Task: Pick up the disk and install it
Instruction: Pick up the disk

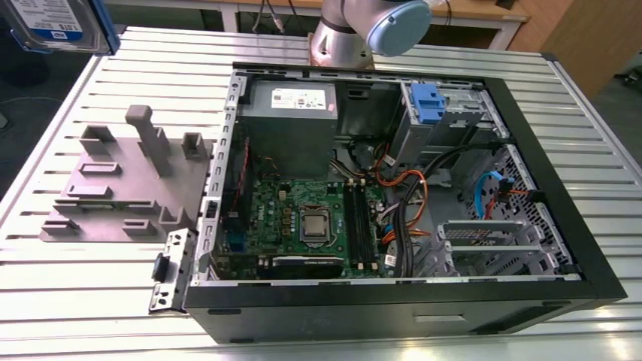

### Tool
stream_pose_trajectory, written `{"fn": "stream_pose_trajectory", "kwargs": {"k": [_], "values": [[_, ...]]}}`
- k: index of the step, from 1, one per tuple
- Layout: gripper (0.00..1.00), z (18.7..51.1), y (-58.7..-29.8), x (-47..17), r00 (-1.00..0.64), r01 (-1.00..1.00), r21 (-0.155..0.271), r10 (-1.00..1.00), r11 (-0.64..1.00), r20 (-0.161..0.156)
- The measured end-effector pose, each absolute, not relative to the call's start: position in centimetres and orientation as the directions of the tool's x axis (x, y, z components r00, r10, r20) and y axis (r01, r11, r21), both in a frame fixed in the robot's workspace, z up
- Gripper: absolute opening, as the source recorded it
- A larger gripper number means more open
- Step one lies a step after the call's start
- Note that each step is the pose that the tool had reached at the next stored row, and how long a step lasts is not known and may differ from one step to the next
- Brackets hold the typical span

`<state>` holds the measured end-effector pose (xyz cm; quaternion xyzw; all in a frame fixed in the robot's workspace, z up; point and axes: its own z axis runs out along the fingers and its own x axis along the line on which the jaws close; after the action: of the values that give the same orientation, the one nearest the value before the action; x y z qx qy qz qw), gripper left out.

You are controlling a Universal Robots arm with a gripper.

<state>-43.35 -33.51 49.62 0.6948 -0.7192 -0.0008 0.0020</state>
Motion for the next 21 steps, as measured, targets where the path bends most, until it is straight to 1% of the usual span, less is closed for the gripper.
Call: {"fn": "stream_pose_trajectory", "kwargs": {"k": [21], "values": [[0.36,49.62,-33.52,-42.34,-0.034,-0.999,0.004,-0.999,0.034,0.002]]}}
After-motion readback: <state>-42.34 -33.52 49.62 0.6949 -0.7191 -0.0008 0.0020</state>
